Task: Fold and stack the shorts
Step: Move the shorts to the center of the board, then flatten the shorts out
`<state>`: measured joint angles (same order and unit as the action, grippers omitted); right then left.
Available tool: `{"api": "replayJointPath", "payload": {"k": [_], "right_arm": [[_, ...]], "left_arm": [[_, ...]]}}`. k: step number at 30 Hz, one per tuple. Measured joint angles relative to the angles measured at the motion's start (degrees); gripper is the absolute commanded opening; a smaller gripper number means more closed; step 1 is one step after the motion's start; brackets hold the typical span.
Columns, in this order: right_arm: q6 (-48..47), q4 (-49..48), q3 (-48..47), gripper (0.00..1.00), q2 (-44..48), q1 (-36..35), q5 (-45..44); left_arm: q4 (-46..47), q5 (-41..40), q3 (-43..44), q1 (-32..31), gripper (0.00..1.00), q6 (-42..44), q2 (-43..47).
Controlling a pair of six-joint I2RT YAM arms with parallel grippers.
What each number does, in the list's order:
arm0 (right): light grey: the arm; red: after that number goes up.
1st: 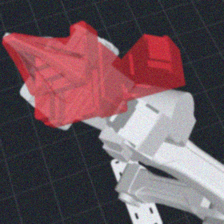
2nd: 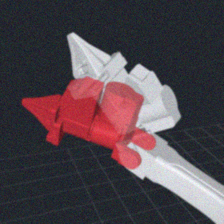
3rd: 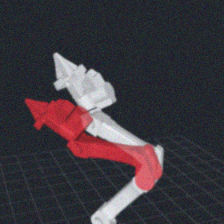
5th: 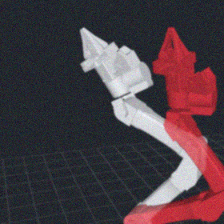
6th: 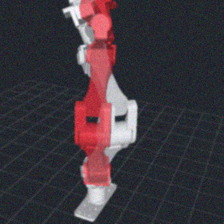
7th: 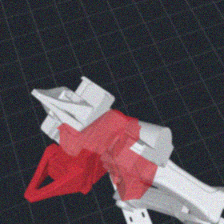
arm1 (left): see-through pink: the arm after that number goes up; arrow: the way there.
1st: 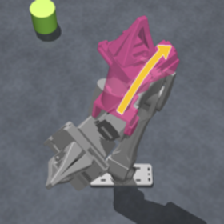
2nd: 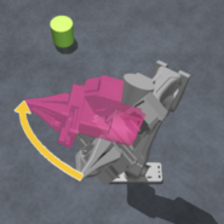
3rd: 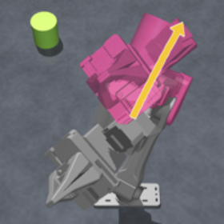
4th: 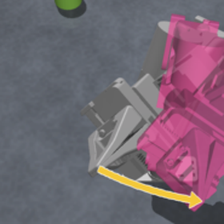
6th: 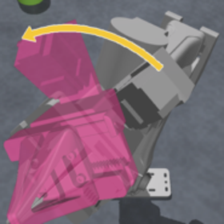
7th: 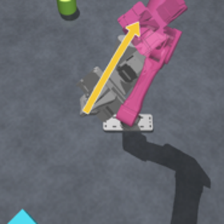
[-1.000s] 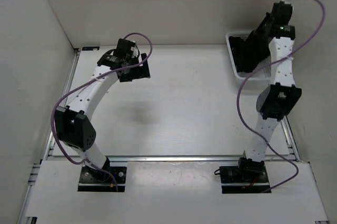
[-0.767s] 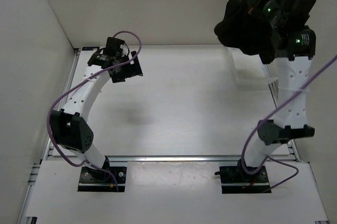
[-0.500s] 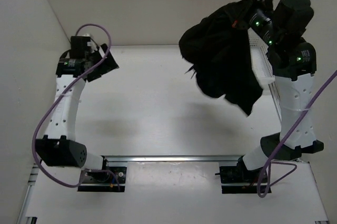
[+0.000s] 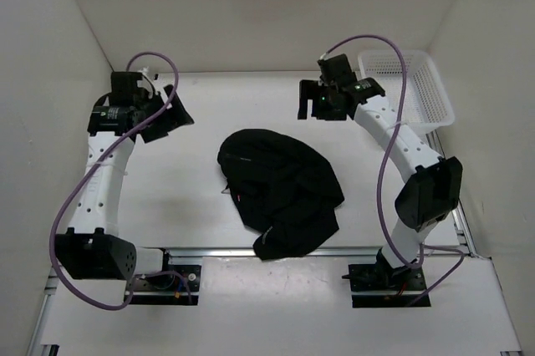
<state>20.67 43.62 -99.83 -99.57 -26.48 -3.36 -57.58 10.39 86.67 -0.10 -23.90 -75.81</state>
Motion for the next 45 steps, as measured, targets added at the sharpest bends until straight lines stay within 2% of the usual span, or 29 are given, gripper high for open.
{"api": "replayJointPath", "payload": {"k": [3,5,7,10,13,17,20,21,22,27,32,36,38,40,42,43,45], "right_arm": [[0.4,0.1,5.9,0.81,3.1,-2.1,-2.6],[1.0,-0.3,9.7,0.81,7.4,-3.6,-3.7],[1.5,-0.9,14.2,0.83,13.0,-4.5,-4.2],[2.1,-1.4,20.7,0.84,20.7,-4.7,-4.7],[3.1,-1.5,26.1,0.86,25.2,-4.7,-5.5],[4.1,-0.2,30.0,0.86,27.1,-4.7,-5.7],[4.4,0.2,30.3,0.86,28.0,-4.5,-6.1],[4.4,0.2,30.3,0.86,28.5,-4.3,-6.4],[4.4,0.3,30.2,0.86,29.1,-4.2,-6.8],[3.9,1.4,28.4,0.86,30.9,-2.4,-7.5],[3.7,1.7,25.9,0.86,31.1,0.6,-7.7],[4.0,1.6,24.2,0.86,31.2,2.9,-7.8],[4.7,1.4,24.1,0.86,31.8,4.0,-8.5],[5.6,1.0,24.7,0.86,33.3,5.5,-9.7],[6.3,0.8,26.0,0.86,35.8,7.0,-11.1],[6.5,0.3,27.2,0.86,37.4,8.0,-12.0],[7.1,0.0,29.6,0.87,40.8,9.9,-13.5]], "left_arm": [[1.7,2.5,-6.4,-2.8,0.84,-0.2,-0.6],[3.1,4.2,-10.6,-5.0,0.89,-0.7,-2.0],[4.2,5.0,-13.4,-8.2,1.0,-1.8,-5.0],[5.9,5.1,-14.3,-12.7,1.0,-3.6,-12.3],[8.2,4.5,-13.8,-14.3,1.0,-5.1,-20.3],[9.4,2.5,-9.3,-14.1,0.81,-6.7,-30.0],[10.5,1.9,-4.9,-13.7,0.33,-7.0,-35.6],[10.6,1.6,-3.7,-13.4,0.1,-6.6,-36.8],[10.4,1.4,-2.6,-13.2,0.1,-6.6,-37.5],[5.0,-0.8,7.4,-9.3,0.1,-4.8,-37.2],[-0.7,-4.1,27.6,-7.5,0.1,-1.4,-33.3],[-4.7,-5.4,43.0,-14.5,0.1,0.9,-29.3],[-5.3,-5.7,46.7,-21.4,0.1,1.5,-27.1],[-5.2,-4.9,46.7,-28.8,0.11,1.4,-25.2],[-4.4,-2.8,44.7,-35.2,0.32,0.6,-24.7],[-3.2,-2.0,42.3,-38.4,0.48,-0.2,-24.7],[-2.9,-0.6,38.6,-43.8,0.9,-1.6,-26.7]]}}
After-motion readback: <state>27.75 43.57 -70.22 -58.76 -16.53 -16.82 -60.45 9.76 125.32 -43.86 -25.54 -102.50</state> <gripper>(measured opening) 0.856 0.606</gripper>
